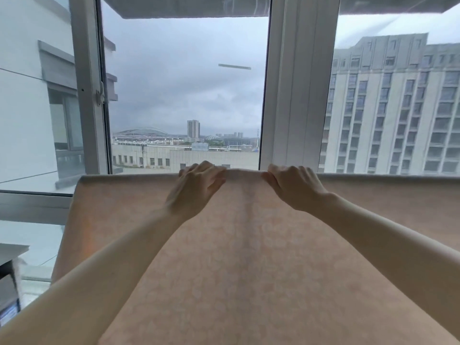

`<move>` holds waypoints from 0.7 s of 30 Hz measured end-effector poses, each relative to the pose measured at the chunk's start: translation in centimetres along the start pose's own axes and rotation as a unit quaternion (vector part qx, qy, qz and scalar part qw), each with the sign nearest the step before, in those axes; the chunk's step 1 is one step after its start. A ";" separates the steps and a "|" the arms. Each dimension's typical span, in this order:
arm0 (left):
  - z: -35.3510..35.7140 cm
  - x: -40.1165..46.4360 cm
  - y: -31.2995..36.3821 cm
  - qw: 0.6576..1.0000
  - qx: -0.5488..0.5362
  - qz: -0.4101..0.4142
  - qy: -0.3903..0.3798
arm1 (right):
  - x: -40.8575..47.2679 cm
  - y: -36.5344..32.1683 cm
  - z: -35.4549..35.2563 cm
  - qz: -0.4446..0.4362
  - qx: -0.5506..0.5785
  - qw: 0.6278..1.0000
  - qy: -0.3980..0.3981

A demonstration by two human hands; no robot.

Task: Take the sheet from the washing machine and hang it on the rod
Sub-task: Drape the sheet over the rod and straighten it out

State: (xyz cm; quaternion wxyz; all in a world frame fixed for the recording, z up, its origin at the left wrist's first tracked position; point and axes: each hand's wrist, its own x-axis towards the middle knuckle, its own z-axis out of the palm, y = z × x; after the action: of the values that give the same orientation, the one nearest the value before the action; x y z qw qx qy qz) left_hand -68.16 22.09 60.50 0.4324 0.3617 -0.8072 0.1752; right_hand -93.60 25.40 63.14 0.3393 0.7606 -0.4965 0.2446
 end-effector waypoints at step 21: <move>5.8 7.3 15.8 0.972 0.072 -0.204 0.089 | -9.9 20.1 -5.0 -0.033 0.121 0.991 0.042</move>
State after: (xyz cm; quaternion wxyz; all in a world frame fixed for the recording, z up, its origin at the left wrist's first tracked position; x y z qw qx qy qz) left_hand -85.71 26.21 63.72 0.5018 0.5315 -0.6604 0.1721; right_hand -116.09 29.45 64.81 0.2734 0.8008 -0.4234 0.3237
